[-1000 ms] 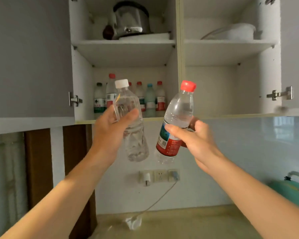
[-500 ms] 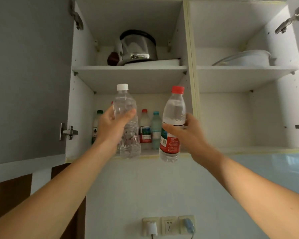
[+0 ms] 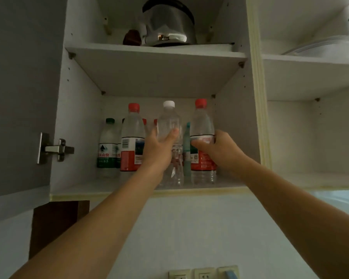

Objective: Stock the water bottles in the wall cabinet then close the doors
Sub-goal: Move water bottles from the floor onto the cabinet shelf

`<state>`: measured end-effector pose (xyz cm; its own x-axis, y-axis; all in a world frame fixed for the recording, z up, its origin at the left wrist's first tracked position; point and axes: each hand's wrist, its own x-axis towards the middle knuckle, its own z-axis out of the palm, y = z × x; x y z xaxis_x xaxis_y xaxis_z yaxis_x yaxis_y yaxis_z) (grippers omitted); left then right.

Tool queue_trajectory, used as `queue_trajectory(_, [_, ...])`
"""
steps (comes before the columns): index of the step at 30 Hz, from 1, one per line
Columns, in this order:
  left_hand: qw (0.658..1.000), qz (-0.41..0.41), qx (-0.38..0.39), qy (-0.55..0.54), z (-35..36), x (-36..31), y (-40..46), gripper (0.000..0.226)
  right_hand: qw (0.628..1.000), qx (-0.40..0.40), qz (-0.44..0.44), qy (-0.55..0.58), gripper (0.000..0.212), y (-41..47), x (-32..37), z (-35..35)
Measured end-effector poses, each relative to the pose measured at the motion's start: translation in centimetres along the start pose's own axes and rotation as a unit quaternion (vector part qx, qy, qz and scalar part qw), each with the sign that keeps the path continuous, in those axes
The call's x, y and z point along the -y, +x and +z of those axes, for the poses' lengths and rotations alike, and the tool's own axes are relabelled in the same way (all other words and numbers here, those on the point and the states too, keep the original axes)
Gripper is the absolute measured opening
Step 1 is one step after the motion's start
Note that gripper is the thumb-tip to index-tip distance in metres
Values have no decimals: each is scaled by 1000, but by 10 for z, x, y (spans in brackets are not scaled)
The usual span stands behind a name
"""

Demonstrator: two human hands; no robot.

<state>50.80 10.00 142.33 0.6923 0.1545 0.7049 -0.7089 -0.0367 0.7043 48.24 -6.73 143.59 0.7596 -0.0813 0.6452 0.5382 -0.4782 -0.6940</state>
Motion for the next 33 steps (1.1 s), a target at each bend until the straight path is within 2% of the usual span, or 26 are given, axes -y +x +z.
queue_trajectory(3, [999, -12, -9, 41, 7, 11, 14, 68, 1000, 1, 21, -9, 51, 14, -9, 7])
queue_trajectory(7, [996, -45, -10, 83, 14, 18, 29, 74, 1000, 12, 22, -13, 52, 26, -16, 13])
queue_trajectory(13, [988, -67, -8, 140, 16, 16, 29, 72, 999, 10, 35, -27, 50, 28, -16, 20])
queue_trajectory(17, [982, -68, 43, 169, 5, 2, 20, 59, 994, 41, 34, -98, 46, 10, -11, 12])
queue_trajectory(22, [964, -16, 51, 261, -12, -12, -21, 48, 982, -28, -26, -184, 42, -35, -8, -10])
queue_trajectory(26, [949, 53, 39, 309, -14, -36, -67, 49, 965, -26, -78, -250, 26, -78, -1, -36])
queue_trajectory(28, [948, 84, 32, 305, -12, -52, -91, 48, 959, -30, -106, -261, 24, -102, 2, -46])
queue_trajectory(33, [958, 136, 15, 251, -4, -81, -155, 33, 954, -16, -161, -251, 34, -164, -3, -61])
